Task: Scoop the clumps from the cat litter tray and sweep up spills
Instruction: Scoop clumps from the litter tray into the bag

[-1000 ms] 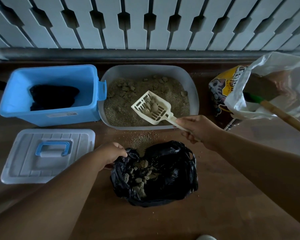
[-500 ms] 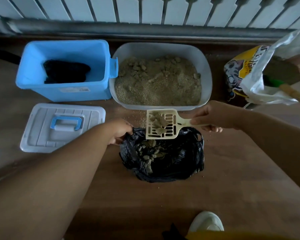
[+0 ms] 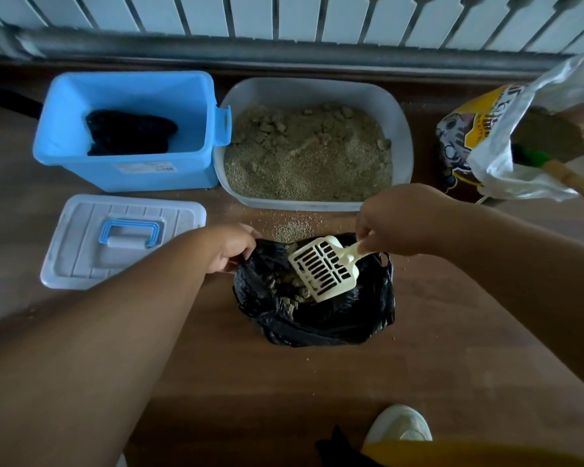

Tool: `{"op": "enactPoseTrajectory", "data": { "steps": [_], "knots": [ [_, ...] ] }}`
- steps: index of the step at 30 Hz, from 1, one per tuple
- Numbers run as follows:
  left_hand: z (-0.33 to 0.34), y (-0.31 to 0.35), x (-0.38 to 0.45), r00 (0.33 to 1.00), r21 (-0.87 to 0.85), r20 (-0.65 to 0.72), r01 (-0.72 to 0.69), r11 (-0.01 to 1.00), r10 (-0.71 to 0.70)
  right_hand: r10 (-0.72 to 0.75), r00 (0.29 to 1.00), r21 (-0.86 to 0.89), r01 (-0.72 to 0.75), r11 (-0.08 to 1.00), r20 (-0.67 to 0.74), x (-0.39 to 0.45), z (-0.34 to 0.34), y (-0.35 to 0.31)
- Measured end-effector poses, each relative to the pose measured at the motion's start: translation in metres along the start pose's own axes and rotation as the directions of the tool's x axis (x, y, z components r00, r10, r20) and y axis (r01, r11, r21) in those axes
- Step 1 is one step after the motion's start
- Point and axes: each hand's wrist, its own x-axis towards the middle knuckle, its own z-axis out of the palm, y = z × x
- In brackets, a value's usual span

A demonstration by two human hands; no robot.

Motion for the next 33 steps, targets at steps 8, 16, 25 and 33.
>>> {"op": "enactPoseTrajectory", "data": {
  "steps": [8, 16, 25, 33],
  "knots": [
    [-0.005, -0.007, 0.005, 0.999, 0.041, -0.041, 0.005, 0.999, -0.003, 0.173, 0.981, 0.377, -0.128, 0.918, -0.089, -0.003, -0.022, 0.028],
    [-0.01, 0.006, 0.008, 0.978, 0.064, -0.109, -0.174, 0.983, 0.18, 0.41, 0.894, 0.605, -0.227, 0.763, -0.182, 0.024, -0.023, 0.044],
    [-0.005, 0.017, 0.028, 0.958, -0.314, -0.202, -0.261, 0.913, 0.205, 0.354, 0.89, 0.543, -0.153, 0.826, -0.287, 0.071, -0.025, 0.041],
    [-0.002, 0.027, 0.034, 0.979, -0.356, -0.176, -0.159, 0.921, 0.101, 0.224, 0.897, 0.119, -0.193, 0.974, -0.38, 0.124, -0.069, 0.035]
  ]
}}
